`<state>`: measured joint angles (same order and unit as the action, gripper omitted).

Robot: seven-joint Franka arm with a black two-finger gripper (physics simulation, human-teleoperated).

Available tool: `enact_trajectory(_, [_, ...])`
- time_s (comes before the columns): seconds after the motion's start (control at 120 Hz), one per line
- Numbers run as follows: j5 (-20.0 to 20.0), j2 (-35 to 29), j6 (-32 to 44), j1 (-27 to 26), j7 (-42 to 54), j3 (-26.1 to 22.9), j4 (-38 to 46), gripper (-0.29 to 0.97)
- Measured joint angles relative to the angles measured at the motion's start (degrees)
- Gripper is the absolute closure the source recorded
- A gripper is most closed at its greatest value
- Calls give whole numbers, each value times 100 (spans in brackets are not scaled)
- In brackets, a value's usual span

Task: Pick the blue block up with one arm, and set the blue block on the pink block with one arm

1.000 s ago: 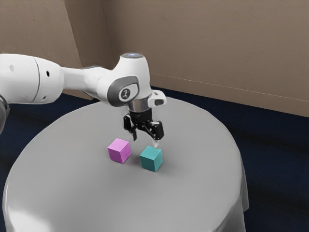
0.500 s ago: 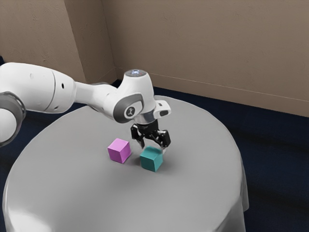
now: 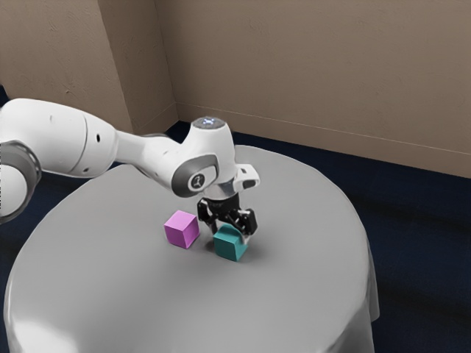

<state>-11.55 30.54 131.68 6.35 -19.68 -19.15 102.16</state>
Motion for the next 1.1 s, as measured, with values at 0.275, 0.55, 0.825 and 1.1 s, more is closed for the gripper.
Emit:
enact_trajectory(0.275, [-236,148,125,21,-43,-7,-18,9])
enact_trajectory(0.55, [-297,208,174,23,-88,-9,-38,26])
enact_trajectory(0.825, [-478,62,-230,24,-154,-11,-438,30])
enact_trajectory(1.1, [-741,-929,-455,1411,-139,-742,361,30])
